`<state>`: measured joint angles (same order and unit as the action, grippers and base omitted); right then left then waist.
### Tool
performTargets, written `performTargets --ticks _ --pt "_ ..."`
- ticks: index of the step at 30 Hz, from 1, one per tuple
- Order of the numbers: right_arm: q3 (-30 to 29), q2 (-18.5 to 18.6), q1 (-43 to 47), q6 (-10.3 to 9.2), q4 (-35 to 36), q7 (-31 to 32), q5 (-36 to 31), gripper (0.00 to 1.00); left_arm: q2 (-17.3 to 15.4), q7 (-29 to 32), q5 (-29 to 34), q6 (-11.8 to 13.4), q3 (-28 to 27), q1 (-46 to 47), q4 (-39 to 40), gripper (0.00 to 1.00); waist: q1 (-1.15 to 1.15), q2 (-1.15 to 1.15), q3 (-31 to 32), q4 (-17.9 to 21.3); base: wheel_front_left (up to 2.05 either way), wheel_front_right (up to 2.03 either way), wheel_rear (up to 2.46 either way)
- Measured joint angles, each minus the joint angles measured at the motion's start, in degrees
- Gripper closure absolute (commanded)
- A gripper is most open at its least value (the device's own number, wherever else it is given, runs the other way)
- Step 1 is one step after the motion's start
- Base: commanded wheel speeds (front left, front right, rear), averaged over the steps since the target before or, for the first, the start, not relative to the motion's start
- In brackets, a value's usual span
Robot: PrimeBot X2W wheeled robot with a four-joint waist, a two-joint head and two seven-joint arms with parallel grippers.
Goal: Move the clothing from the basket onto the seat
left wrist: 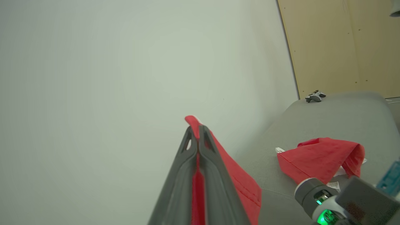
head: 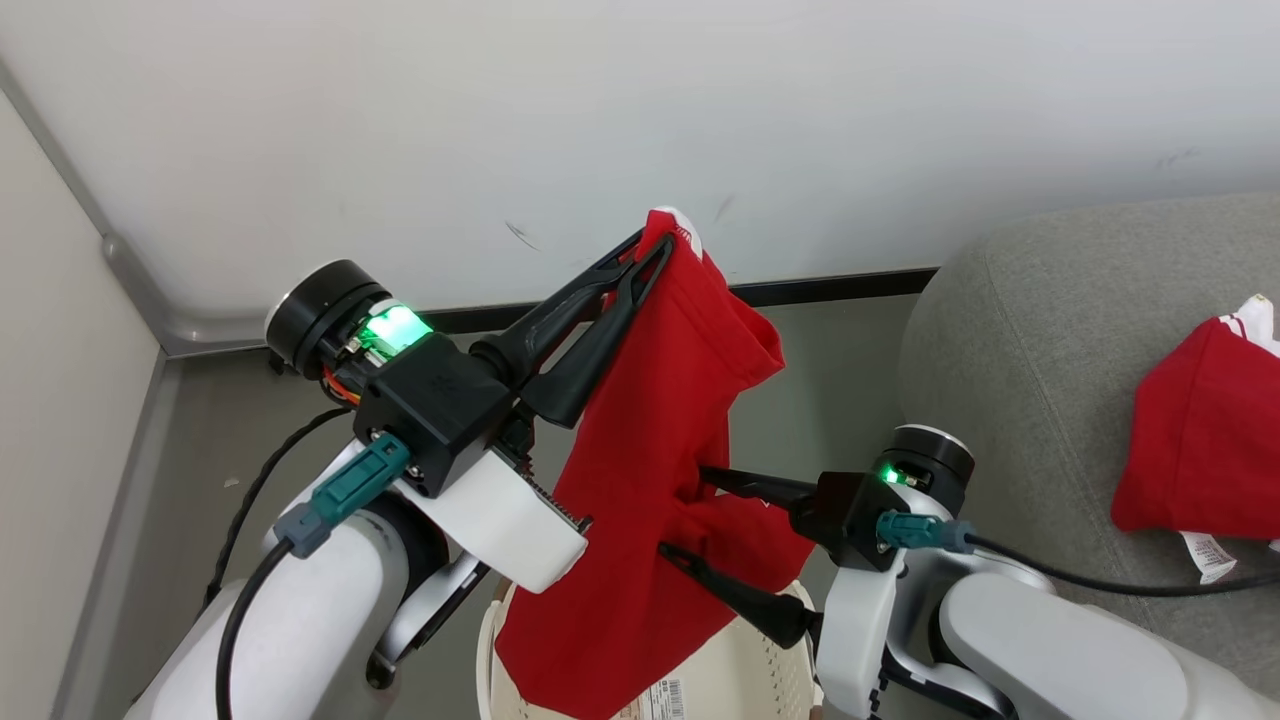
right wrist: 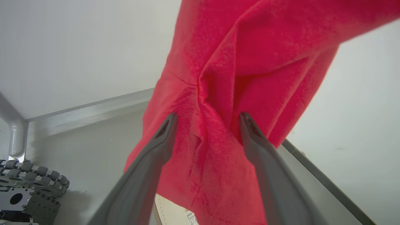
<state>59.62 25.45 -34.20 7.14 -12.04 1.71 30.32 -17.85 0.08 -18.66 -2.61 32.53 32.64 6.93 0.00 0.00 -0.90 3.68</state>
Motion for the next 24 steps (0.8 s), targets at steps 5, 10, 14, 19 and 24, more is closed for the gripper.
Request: performTargets --ticks 5,10,14,19,24 --pt "1.72 -0.09 -2.39 0.0 -1.13 0.08 2.11 0.0 0.43 0.97 -0.4 -0.14 0.7 0.01 0.03 1.0 0.0 0.0 0.55 -0.49 0.0 0.0 0.0" --pt "5.41 -0.96 -2.59 0.0 -2.4 0.57 3.57 0.04 0.88 1.51 -0.79 -0.45 1.37 0.02 0.27 1.0 0.0 0.0 0.89 -1.06 0.0 0.0 0.0" --pt "7.45 -2.41 -3.2 0.0 -3.49 0.53 5.22 0.88 1.15 1.98 -0.88 -0.52 1.62 0.05 0.35 1.0 0.0 0.0 0.97 -1.49 0.0 0.0 0.0" --pt "9.25 -2.38 -4.69 0.0 -4.91 -0.29 5.52 1.0 1.37 3.02 -1.53 -0.51 1.52 0.07 0.22 1.0 0.0 0.0 0.86 -1.85 0.0 0.0 0.0" --pt "9.44 -2.22 -4.91 0.0 -4.93 -2.4 6.89 1.0 0.67 3.52 -2.41 -0.23 0.03 0.03 -1.65 1.0 0.0 0.0 0.7 -1.53 0.0 0.0 0.0"
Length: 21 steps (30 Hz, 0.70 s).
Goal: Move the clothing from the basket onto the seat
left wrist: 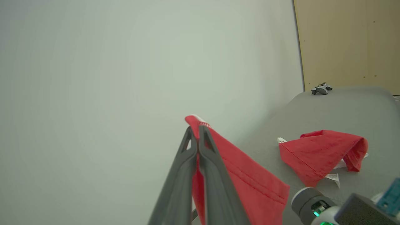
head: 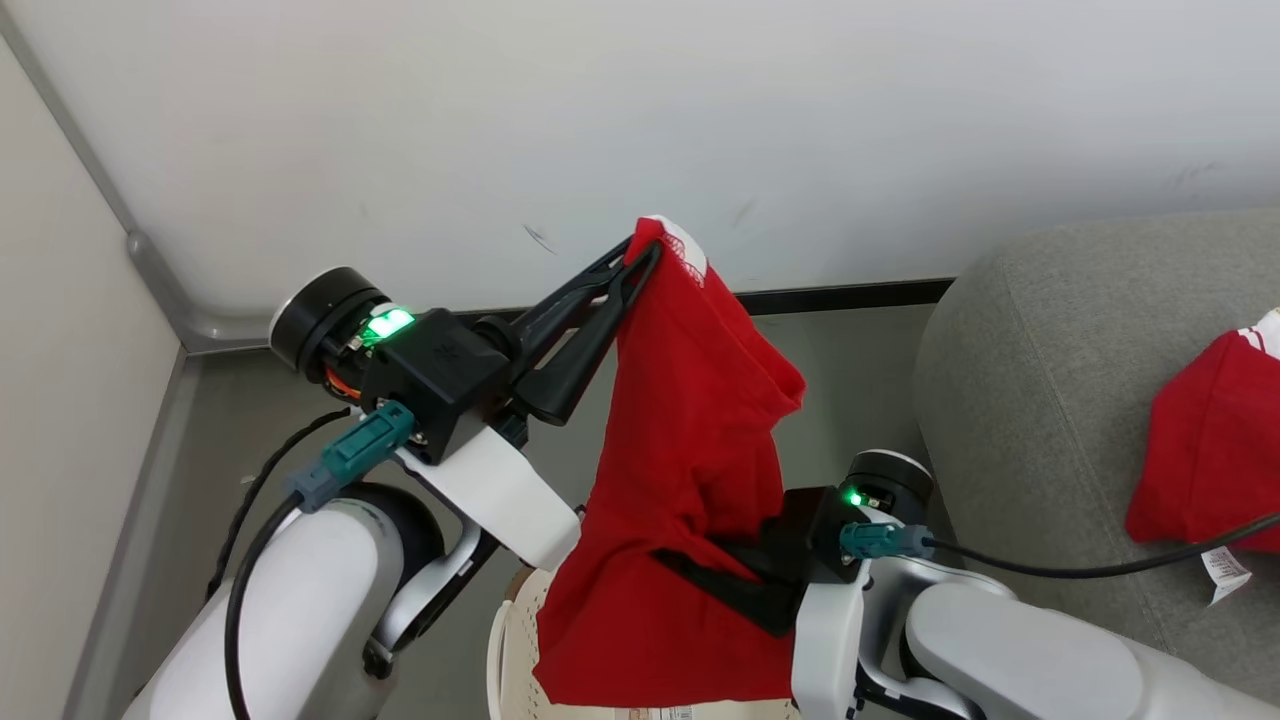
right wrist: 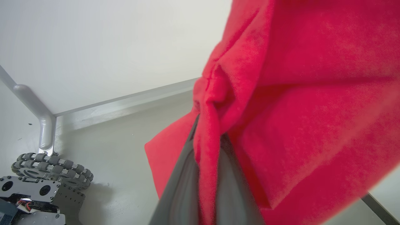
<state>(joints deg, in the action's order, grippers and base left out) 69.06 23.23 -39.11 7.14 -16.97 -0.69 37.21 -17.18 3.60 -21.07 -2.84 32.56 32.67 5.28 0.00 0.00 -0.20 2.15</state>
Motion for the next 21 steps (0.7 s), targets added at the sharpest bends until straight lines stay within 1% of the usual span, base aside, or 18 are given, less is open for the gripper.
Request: performTargets --ticks 3,9,17,21 --pt "-1.01 0.77 0.04 0.0 0.01 -1.57 1.08 1.0 -0.47 0.0 -0.44 0.36 -0.85 -0.27 -1.52 1.0 0.0 0.0 -0.11 0.45 0.0 0.0 0.0" --pt "-5.26 3.55 0.55 0.0 0.09 -5.2 4.43 1.0 -0.85 -0.01 -1.77 1.41 -2.18 -2.8 -4.17 1.0 0.0 0.0 -0.37 1.73 0.0 0.0 0.0" --pt "-11.98 6.13 2.21 0.0 0.79 -9.22 8.5 1.0 -1.08 -0.83 -4.28 1.42 -2.99 -6.94 -6.8 1.0 0.0 0.0 -0.76 3.97 0.0 0.0 0.0" --pt "-14.99 7.34 2.44 0.0 0.78 -10.45 9.16 1.0 -0.81 -1.88 -5.38 1.31 -2.92 -8.26 -7.03 1.0 0.0 0.0 -0.93 5.08 0.0 0.0 0.0"
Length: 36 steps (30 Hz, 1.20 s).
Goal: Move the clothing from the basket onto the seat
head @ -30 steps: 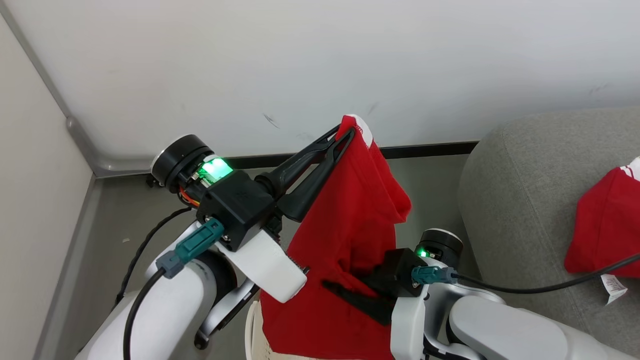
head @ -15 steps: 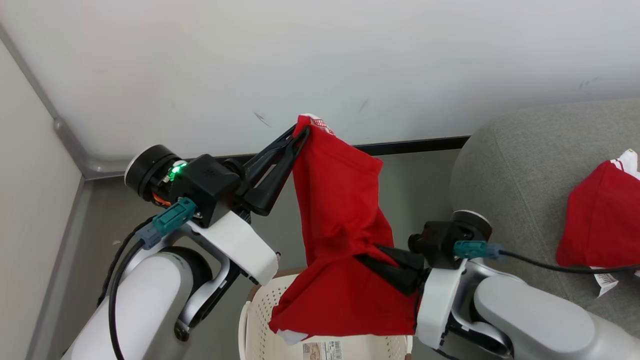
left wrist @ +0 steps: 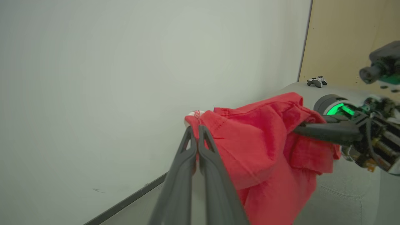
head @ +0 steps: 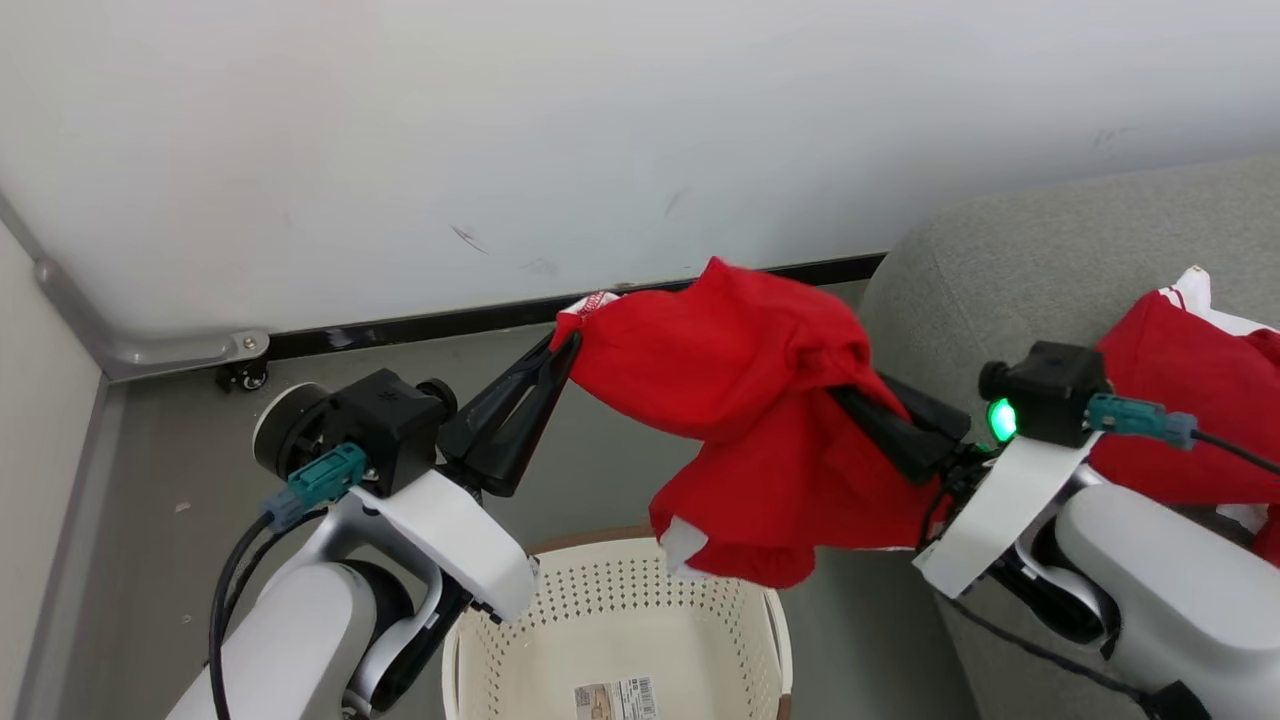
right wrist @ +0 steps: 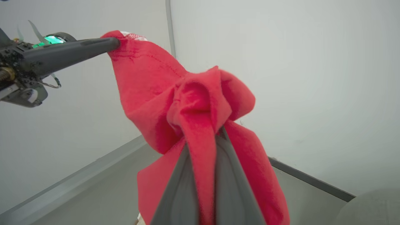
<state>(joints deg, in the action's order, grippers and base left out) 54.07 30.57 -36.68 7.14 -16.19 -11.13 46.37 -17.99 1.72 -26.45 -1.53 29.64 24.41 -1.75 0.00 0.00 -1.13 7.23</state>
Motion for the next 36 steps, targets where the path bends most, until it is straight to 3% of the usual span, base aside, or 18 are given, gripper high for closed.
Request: performTargets --ticks 10,11,13,14,15,17,36 --pt "-6.31 1.07 -0.02 0.0 -1.46 -1.32 1.65 1.0 0.58 -2.83 -2.85 -3.18 2.14 -2.15 0.73 1.0 0.0 0.0 -0.18 2.27 0.0 0.0 0.0" --pt "-6.65 1.04 -0.02 0.0 -1.71 -1.52 1.65 1.0 0.76 -2.85 -3.36 -3.26 2.19 -2.2 0.83 0.75 0.0 0.0 -0.16 2.39 0.0 0.0 0.0" --pt "-7.33 1.04 -0.02 0.0 -2.19 -1.55 1.77 1.0 0.81 -3.34 -3.85 -3.6 2.44 -2.55 0.99 0.54 0.0 0.0 -0.12 2.58 0.0 0.0 0.0" --pt "-7.61 1.05 -0.01 0.0 -2.44 -1.55 1.93 1.0 0.78 -3.39 -4.03 -3.61 2.59 -2.83 1.02 0.31 0.0 0.0 -0.09 2.65 0.0 0.0 0.0" --pt "-7.87 1.05 0.0 0.0 -2.67 -1.55 2.13 1.0 0.76 -3.53 -4.14 -3.61 2.71 -3.11 1.02 0.15 0.0 0.0 -0.07 2.72 0.0 0.0 0.0" --pt "-8.43 1.05 0.05 0.0 -2.94 -1.56 2.16 1.0 0.68 -3.85 -4.2 -4.02 2.99 -3.43 1.03 0.0 0.0 0.0 -0.06 2.83 0.0 0.0 0.0" --pt "-12.88 2.4 1.31 0.0 -6.14 -2.24 1.46 1.0 0.9 -5.8 -5.94 -4.61 6.15 -5.6 1.77 0.0 0.0 0.0 -0.19 4.39 0.0 0.0 0.0"
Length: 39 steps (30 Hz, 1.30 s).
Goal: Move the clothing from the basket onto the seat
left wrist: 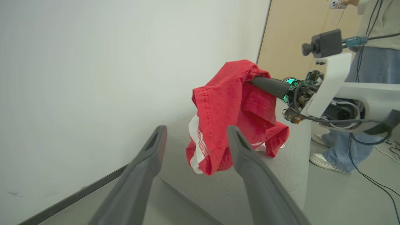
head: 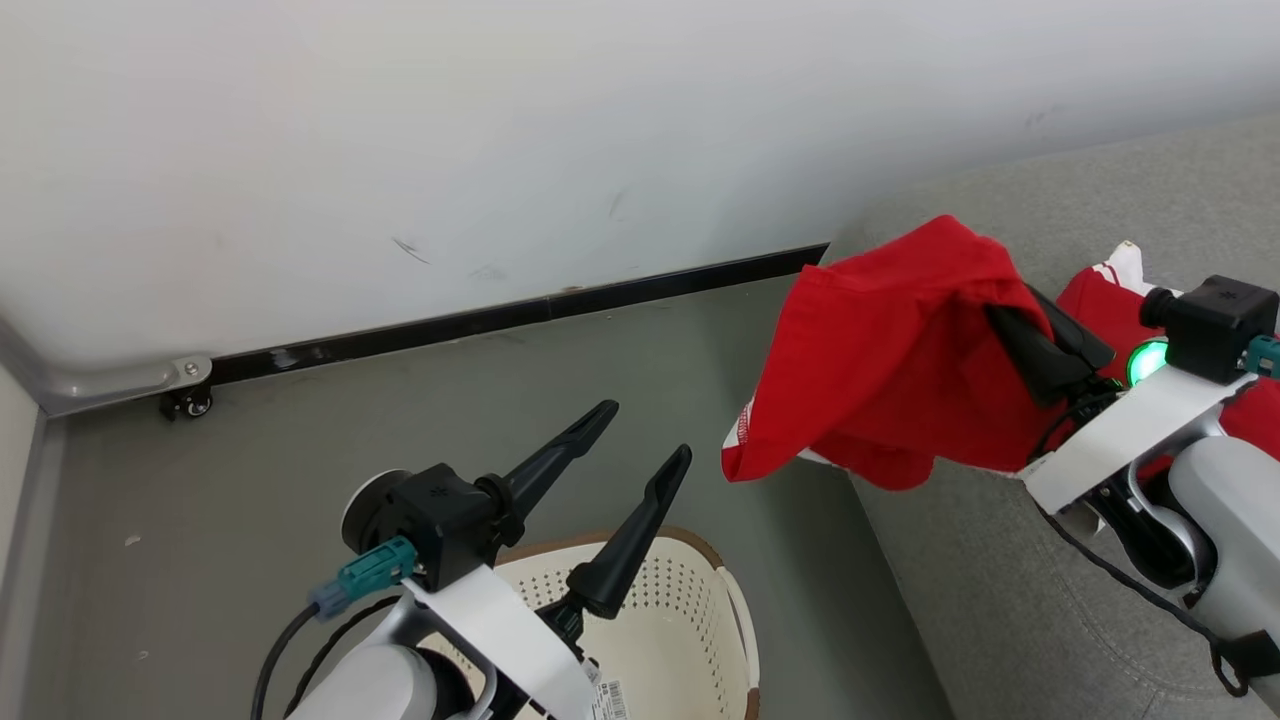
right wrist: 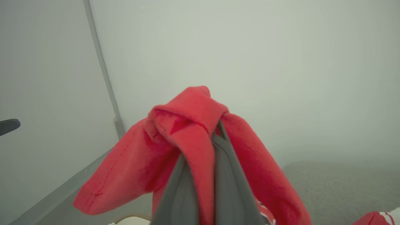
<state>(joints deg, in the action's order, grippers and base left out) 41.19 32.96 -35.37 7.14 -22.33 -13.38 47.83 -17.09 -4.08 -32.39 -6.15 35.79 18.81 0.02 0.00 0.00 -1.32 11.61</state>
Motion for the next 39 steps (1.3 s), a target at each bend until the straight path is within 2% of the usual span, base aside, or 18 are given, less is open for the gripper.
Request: performTargets --ticks 16,39 --pt "-2.82 1.02 3.35 0.0 -2.29 -0.23 -1.48 1.0 1.08 -1.09 -0.2 -0.54 3.68 -0.12 0.31 0.0 0.0 0.0 1.01 2.84 0.0 0.0 0.0" --pt "-7.44 0.99 8.29 0.0 -2.97 -0.25 -1.97 1.0 1.4 -3.56 -0.83 -0.68 4.33 -1.25 -0.92 0.0 0.0 0.0 2.41 8.68 0.0 0.0 0.0"
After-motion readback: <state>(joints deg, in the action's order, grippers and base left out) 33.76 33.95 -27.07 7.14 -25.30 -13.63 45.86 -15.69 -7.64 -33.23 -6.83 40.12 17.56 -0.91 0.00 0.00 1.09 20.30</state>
